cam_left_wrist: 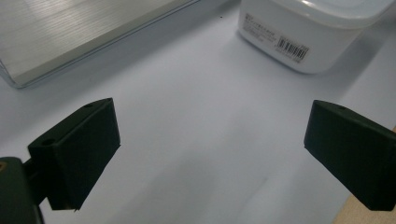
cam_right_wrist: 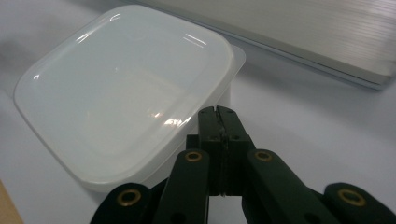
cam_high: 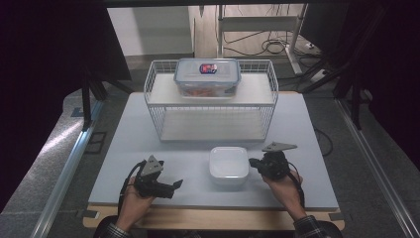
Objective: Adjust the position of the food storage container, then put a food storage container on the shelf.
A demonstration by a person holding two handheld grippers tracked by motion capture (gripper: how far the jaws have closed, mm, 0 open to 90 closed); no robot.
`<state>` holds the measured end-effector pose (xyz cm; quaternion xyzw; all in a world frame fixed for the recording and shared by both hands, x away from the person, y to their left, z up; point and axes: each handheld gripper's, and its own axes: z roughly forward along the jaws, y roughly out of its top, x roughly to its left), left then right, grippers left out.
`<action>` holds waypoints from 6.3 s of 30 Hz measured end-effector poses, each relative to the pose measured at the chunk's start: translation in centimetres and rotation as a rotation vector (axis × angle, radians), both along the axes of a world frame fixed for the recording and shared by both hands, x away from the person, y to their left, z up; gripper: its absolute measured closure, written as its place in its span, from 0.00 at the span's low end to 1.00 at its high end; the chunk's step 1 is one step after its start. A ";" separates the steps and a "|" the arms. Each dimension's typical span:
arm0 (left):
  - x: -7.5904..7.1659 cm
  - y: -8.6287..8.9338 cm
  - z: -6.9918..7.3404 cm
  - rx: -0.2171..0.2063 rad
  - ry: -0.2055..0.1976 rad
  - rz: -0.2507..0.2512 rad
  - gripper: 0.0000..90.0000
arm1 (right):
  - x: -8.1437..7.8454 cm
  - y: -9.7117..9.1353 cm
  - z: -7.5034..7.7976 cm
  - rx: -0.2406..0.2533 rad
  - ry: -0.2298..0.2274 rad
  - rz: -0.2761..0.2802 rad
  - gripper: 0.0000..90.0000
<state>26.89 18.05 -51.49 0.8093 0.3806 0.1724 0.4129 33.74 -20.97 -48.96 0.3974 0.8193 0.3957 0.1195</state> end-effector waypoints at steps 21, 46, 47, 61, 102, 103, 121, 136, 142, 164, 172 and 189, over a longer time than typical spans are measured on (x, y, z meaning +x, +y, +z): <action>0.0 0.0 0.1 -0.013 0.028 -0.006 0.04 | -0.5 4.1 -0.2 -0.011 -0.040 0.103 0.91; -0.2 0.0 0.2 0.014 0.024 -0.016 0.07 | -1.7 1.3 -0.2 0.028 -0.056 0.182 0.12; -0.2 0.0 0.1 0.014 0.027 -0.016 0.06 | -1.6 1.3 -0.3 0.028 -0.057 0.185 0.12; -0.1 0.1 0.5 -0.011 0.046 -0.013 0.09 | -1.5 1.7 -0.3 0.017 -0.055 0.165 0.05; 6.5 -3.5 0.9 -0.195 0.204 -0.141 0.32 | 2.5 4.8 0.5 0.098 0.147 0.213 0.44; 6.6 -3.5 0.8 -0.205 0.215 -0.144 0.32 | 2.5 4.9 0.3 0.109 0.159 0.220 0.44; 3.6 -3.3 1.8 -0.218 0.259 -0.129 0.63 | 1.2 3.9 0.9 0.195 0.325 0.175 0.74; 3.4 -2.7 1.9 -0.275 0.226 -0.029 0.88 | 0.2 4.7 1.4 0.148 0.159 0.112 0.87; 3.5 -3.2 1.9 -0.256 0.211 -0.013 0.88 | 0.1 4.8 1.5 0.132 0.106 0.087 0.87; 4.5 -2.6 7.2 -0.255 0.089 -0.008 0.87 | 0.3 4.9 6.7 0.202 -0.041 0.101 0.88; 4.9 -2.1 9.9 -0.259 0.036 -0.009 0.87 | 0.8 5.3 9.4 0.220 -0.091 0.114 0.88; 5.8 -1.7 15.0 -0.247 -0.048 0.006 0.86 | 1.8 5.9 14.2 0.236 -0.172 0.122 0.88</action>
